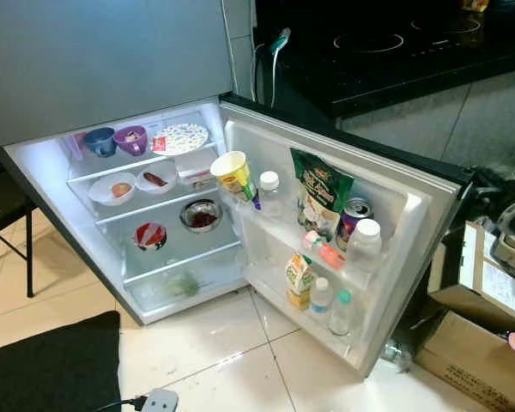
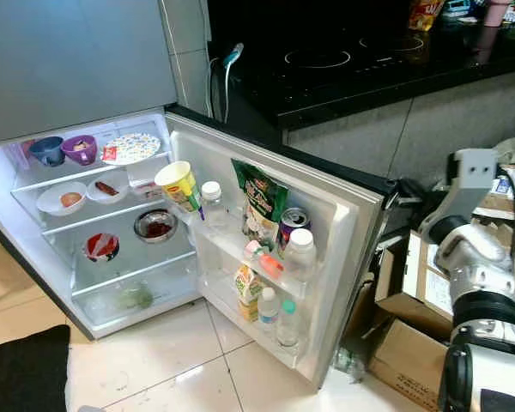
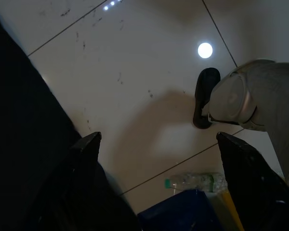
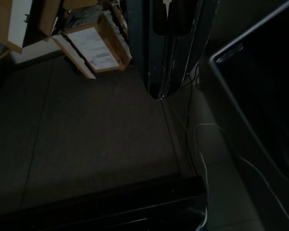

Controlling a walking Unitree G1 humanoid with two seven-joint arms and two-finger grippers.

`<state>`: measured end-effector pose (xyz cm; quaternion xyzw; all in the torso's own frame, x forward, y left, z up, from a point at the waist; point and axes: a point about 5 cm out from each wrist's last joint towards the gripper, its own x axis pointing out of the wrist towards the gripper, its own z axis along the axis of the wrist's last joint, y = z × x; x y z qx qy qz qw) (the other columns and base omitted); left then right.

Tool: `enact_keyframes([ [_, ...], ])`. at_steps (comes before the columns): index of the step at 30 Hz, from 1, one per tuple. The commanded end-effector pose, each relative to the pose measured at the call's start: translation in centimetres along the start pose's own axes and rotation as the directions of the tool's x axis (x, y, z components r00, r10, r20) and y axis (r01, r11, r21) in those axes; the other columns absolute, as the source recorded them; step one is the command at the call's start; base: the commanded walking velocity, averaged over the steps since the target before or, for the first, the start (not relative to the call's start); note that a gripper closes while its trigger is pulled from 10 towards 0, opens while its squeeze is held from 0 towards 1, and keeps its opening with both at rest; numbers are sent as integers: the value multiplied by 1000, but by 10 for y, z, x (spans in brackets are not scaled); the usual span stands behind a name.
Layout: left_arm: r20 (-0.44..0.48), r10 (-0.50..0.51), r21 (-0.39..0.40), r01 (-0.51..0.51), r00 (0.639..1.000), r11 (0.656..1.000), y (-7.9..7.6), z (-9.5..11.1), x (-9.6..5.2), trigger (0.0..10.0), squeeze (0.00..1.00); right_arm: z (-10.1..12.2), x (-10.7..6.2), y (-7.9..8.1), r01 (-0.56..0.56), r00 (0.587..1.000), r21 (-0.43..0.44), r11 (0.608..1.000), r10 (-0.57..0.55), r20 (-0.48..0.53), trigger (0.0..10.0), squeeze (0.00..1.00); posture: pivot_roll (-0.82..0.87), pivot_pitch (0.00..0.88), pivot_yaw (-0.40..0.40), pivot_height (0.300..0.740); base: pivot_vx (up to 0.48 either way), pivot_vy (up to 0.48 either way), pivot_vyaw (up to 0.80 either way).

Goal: Restocking fridge

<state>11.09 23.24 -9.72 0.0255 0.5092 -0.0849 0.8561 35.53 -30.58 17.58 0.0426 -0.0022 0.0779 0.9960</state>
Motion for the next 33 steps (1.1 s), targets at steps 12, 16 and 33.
enact_keyframes([
  [12,-16,-15,3,15,1000,1000,-6,-1,2,10000,0,-22,-30,106,-880,467,74,469,883,-44,10000,0,11,0,41,740,0,0,0],
  [16,-15,-16,3,17,1000,1000,-7,0,3,10000,0,-22,-42,122,-926,357,122,358,934,-30,10000,0,9,0,38,740,0,0,0],
  [33,-11,-24,4,24,1000,1000,-16,8,8,10000,0,-121,-31,112,-535,789,60,843,523,-322,10000,0,-9,0,29,740,0,0,0],
])
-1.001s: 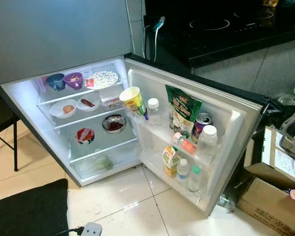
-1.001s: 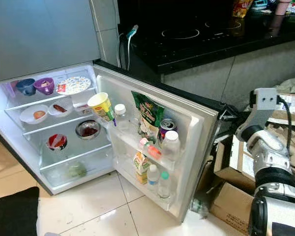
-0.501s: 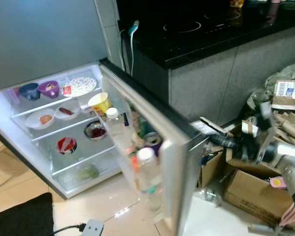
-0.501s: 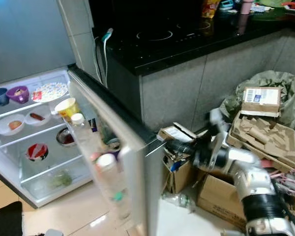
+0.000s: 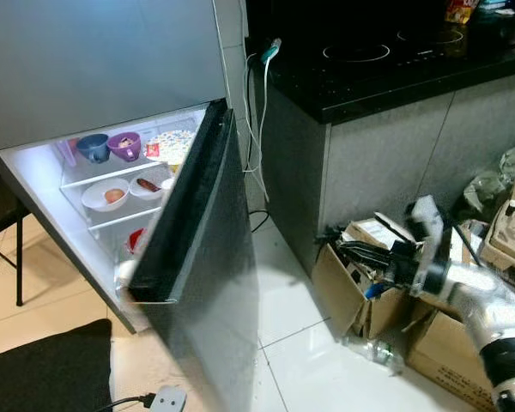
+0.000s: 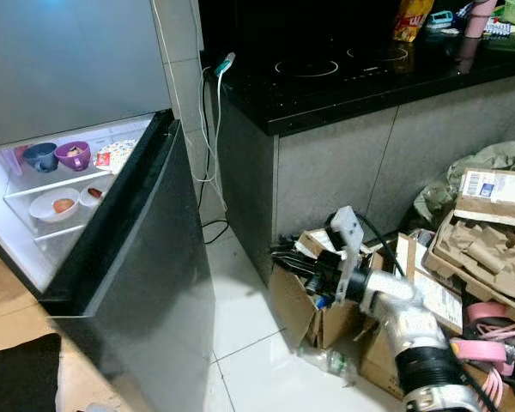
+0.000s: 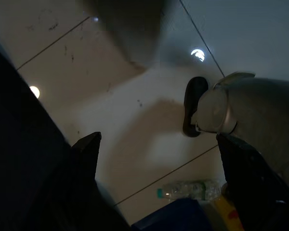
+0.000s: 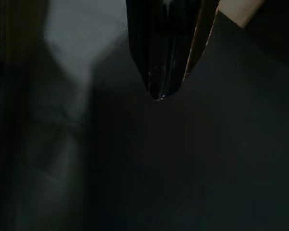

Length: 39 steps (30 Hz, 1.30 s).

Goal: Restocking fridge

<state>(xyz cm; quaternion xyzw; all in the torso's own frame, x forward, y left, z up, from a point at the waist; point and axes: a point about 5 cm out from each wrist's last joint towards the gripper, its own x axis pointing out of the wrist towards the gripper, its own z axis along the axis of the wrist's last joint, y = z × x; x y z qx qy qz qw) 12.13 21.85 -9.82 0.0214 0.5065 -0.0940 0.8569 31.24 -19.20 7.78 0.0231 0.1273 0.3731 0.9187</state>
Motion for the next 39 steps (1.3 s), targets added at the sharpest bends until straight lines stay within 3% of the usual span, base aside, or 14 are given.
enact_keyframes([
  [1,-17,-5,2,5,1000,1000,-4,-2,1,10000,0,-14,1,3,32,998,-5,999,-32,-49,10000,0,-9,0,29,740,0,0,0],
  [4,-16,-6,1,6,1000,1000,-5,-1,2,10000,0,-27,0,7,44,996,15,999,-43,-82,10000,0,-7,0,26,740,0,0,0],
  [6,-12,-7,-3,7,1000,1000,-8,2,4,10000,0,-62,-1,19,114,979,76,991,-99,-176,10000,0,-6,0,20,740,0,0,697],
  [11,-8,-7,-8,7,1000,1000,-10,4,5,10000,0,-87,-3,27,181,958,119,976,-148,-247,10000,0,-9,0,17,740,0,0,694],
  [13,-9,-6,-10,6,1000,1000,-12,4,6,10000,0,-105,-8,33,218,933,119,969,-171,-317,10000,0,-10,0,13,740,0,0,694],
  [14,-13,-5,-13,4,1000,1000,-13,3,6,10000,0,-122,-15,39,252,900,113,961,-190,-392,10000,0,-10,0,10,740,0,0,694],
  [17,-18,-3,-15,3,1000,1000,-14,2,6,10000,0,-136,-23,43,294,865,103,950,-219,-452,10000,0,-8,0,7,740,0,0,694],
  [19,-24,0,-20,-1,1000,1000,-15,1,7,10000,0,-156,-41,47,381,795,90,920,-276,-540,10000,0,-4,0,3,740,0,0,694],
  [20,-24,0,-20,-1,1000,1000,-15,1,7,10000,0,-156,-41,47,381,795,90,920,-276,-540,10000,0,-4,0,3,740,0,0,694],
  [21,-26,1,-23,-2,1000,1000,-16,1,7,10000,0,-166,-50,49,420,762,90,903,-297,-575,10000,0,-3,0,2,740,0,0,694],
  [24,-26,1,-23,-2,1000,1000,-16,1,7,10000,0,-166,-50,49,420,762,90,903,-297,-575,10000,0,-3,0,2,740,0,0,694],
  [28,-27,2,-26,-2,1000,1000,-18,3,8,10000,0,-194,-78,65,496,671,96,863,-311,-673,10000,0,-4,0,0,740,0,0,697],
  [35,-28,9,-23,-10,1000,1000,-18,7,9,10000,0,-206,-91,73,525,618,77,848,-317,-719,10000,0,-6,0,0,740,0,0,696],
  [39,-25,12,-24,-13,1000,1000,-17,9,10,10000,0,-207,-92,73,527,614,75,847,-318,-722,10000,0,-7,0,-1,740,0,0,694],
])
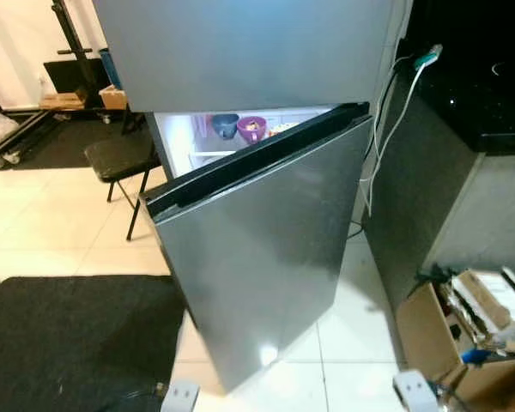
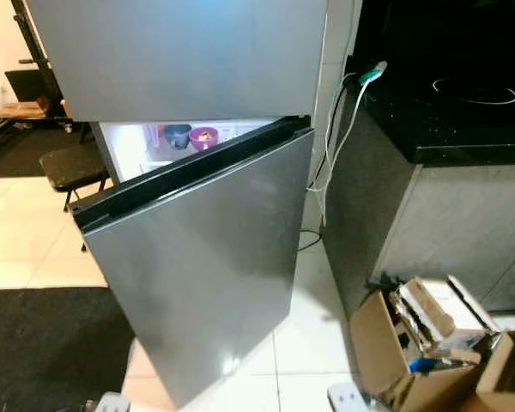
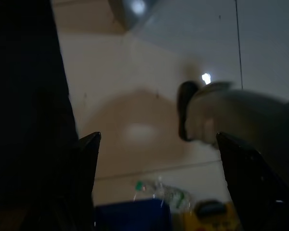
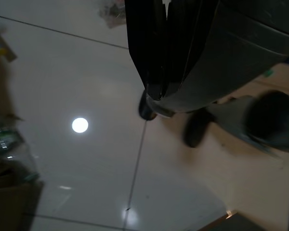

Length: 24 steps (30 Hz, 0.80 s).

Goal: Restocking fridge

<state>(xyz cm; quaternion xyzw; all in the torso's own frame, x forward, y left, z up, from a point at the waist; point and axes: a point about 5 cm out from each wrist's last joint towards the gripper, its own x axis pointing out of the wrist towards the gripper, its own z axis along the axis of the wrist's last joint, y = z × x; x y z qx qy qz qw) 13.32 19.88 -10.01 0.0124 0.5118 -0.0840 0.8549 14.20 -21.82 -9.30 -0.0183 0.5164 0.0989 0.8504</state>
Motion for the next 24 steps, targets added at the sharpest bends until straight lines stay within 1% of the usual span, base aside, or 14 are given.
enact_keyframes([
  [1,-14,7,2,-7,1000,1000,0,-2,0,10000,0,6,2,4,-5,1000,-4,1000,5,13,10000,0,-9,0,-3,740,0,0,700],
  [11,-6,8,-10,-8,1000,1000,-5,2,2,10000,0,9,2,1,9,1000,-7,1000,-9,15,10000,0,-7,0,-16,740,0,0,696],
  [13,-9,4,-12,-4,1000,1000,-9,1,3,10000,0,13,2,-3,24,999,-7,1000,-24,25,10000,0,-8,0,-24,740,0,0,694],
  [16,-15,13,-25,-14,1000,1000,-10,-2,3,10000,0,15,0,-9,45,998,4,999,-45,33,10000,0,-2,0,-31,740,0,0,694],
  [18,-15,13,-25,-14,1000,1000,-10,-2,3,10000,0,15,0,-9,45,998,4,999,-45,33,10000,0,-2,0,-31,740,0,0,694],
  [19,-12,25,-42,-25,1000,999,-9,-3,3,10000,0,18,-3,-19,80,996,7,997,-80,39,10000,0,14,0,-39,740,0,0,694],
  [20,-9,29,-48,-30,1000,998,-7,-2,2,10000,0,20,-5,-24,97,994,12,995,-98,44,10000,0,8,0,-28,740,0,0,694],
  [22,-12,40,-51,-41,999,998,-3,-3,1,10000,0,24,-7,-31,128,990,20,992,-129,52,10000,0,1,0,-21,740,0,0,694],
  [24,-26,52,-25,-53,998,998,3,-5,-1,10000,0,25,-8,-34,165,985,18,986,-165,52,10000,0,-3,0,-23,740,0,0,581],
])
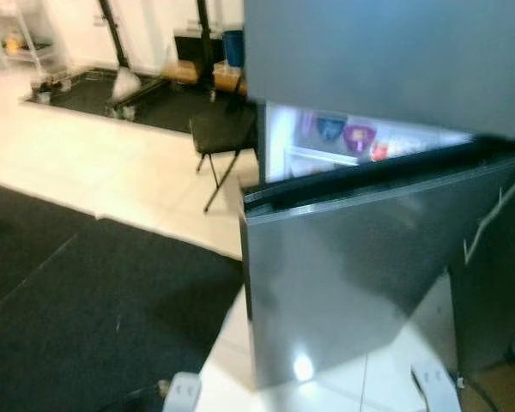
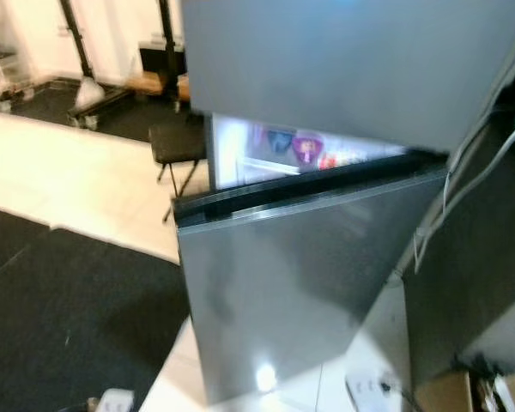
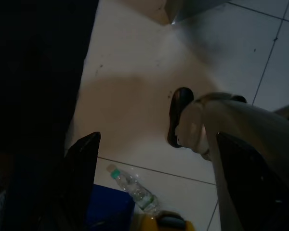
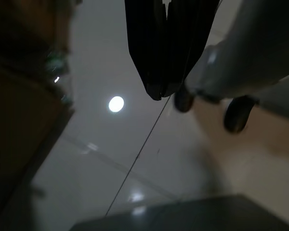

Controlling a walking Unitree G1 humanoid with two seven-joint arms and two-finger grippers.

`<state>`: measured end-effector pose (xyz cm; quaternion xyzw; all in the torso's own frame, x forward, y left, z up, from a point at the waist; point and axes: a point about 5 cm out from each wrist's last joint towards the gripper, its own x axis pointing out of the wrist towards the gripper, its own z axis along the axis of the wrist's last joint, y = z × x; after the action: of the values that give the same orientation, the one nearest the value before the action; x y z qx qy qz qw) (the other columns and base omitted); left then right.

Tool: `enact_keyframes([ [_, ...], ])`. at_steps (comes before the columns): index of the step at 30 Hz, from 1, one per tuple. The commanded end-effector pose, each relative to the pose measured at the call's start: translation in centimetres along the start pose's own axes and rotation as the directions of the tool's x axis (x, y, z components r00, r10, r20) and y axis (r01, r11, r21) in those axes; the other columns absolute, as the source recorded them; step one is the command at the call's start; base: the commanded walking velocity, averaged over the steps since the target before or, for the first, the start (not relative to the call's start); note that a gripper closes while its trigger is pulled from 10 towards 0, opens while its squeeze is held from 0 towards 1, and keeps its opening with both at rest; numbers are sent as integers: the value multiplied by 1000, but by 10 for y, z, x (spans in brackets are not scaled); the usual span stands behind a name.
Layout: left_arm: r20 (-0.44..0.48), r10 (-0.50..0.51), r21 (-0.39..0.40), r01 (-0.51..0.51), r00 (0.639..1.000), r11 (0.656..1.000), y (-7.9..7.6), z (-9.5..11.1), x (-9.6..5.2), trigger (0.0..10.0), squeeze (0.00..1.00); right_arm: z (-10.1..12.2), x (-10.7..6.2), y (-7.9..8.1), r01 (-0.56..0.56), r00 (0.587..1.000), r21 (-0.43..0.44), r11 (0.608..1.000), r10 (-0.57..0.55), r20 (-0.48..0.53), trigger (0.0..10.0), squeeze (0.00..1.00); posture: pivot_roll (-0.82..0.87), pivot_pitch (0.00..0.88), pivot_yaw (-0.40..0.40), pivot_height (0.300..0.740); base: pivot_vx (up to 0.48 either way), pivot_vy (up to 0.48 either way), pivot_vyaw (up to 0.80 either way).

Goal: Restocking fridge

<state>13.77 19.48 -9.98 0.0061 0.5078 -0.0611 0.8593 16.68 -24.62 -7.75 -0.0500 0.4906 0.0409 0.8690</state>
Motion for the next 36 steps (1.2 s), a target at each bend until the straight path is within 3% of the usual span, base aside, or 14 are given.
enact_keyframes([
  [1,-37,19,9,-19,999,1000,7,-10,-3,10000,0,0,-1,-3,30,1000,12,999,-30,-3,10000,0,-3,0,-23,740,0,0,469],
  [2,-37,34,13,-34,999,999,14,-9,-5,10000,0,2,-1,-6,65,998,61,996,-66,12,10000,0,10,0,-30,740,0,0,0],
  [6,-27,58,-5,-58,998,998,21,-8,-7,10000,0,1,0,-5,77,997,37,996,-77,6,10000,0,10,0,-24,740,0,0,0],
  [14,-34,109,-40,-110,993,993,39,-15,-13,10000,0,-5,3,13,36,999,39,999,-36,10,10000,0,-17,0,14,740,0,0,169],
  [20,-24,110,-80,-112,994,991,32,-13,-11,10000,0,-25,1,21,17,999,31,999,-16,-50,10000,0,-4,0,14,740,0,0,794],
  [25,-20,90,-54,-91,996,994,26,-9,-8,10000,0,-41,-2,26,22,996,49,999,-17,-92,10000,0,21,0,-11,740,0,0,788],
  [30,5,76,-44,-76,997,996,23,-1,-6,10000,0,-41,-2,24,24,995,28,999,-22,-96,10000,0,-4,0,-7,740,0,0,788],
  [33,-2,62,-49,-62,998,997,18,-2,-5,10000,0,-37,-2,16,83,995,80,993,-77,-70,10000,0,-14,0,-24,740,0,0,517],
  [36,-4,62,-59,-62,998,996,16,-3,-4,10000,0,-38,-3,14,84,993,40,996,-81,-86,10000,0,-9,0,-36,740,0,0,0],
])
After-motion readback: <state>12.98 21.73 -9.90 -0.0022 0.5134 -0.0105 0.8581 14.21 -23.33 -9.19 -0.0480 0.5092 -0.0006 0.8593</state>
